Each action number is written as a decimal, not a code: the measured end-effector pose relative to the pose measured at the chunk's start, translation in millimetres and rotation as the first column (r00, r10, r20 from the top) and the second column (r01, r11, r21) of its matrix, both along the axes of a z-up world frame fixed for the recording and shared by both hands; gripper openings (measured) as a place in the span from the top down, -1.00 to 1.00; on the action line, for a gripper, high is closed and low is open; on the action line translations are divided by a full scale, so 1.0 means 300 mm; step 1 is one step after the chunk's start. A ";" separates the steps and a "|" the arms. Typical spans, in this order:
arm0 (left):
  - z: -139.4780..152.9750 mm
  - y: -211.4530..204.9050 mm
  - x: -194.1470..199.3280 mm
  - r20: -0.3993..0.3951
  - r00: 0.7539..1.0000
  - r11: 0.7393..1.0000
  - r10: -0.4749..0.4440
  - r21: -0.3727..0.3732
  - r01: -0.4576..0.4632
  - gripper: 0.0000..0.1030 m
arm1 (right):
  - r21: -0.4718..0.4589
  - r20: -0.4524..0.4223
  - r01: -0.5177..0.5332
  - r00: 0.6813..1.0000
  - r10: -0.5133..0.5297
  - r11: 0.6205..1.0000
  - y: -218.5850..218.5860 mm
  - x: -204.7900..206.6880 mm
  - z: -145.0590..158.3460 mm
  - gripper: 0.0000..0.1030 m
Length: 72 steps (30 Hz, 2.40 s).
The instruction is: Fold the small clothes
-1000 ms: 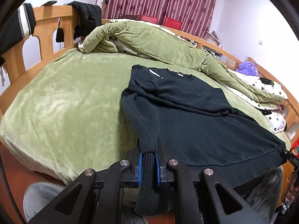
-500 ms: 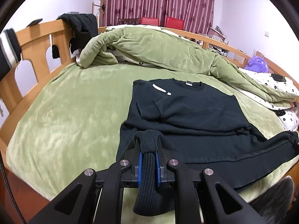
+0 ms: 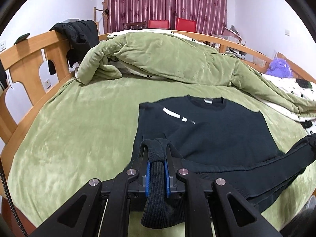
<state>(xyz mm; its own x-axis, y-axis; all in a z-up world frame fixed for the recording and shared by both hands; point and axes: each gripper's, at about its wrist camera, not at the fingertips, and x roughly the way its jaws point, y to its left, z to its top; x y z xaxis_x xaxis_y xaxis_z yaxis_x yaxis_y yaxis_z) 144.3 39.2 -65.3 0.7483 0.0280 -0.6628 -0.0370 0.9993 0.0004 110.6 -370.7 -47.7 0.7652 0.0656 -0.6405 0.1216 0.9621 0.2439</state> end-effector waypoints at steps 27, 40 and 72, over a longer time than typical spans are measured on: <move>-0.147 -0.034 0.694 -0.018 0.998 0.998 0.055 -0.004 -0.056 0.78 | -0.003 0.003 0.027 1.000 -0.027 1.000 -0.078 0.724 -0.131 0.81; -0.309 -0.040 0.863 -0.101 0.993 0.997 0.064 0.048 -0.059 0.69 | -0.019 -0.076 0.037 0.996 -0.038 0.999 -0.093 0.935 -0.347 0.80; -0.206 0.052 0.357 -0.106 0.991 0.995 0.085 -0.036 -0.089 -0.26 | -0.079 -0.151 0.059 0.986 -0.071 0.995 -0.154 0.382 -0.283 0.10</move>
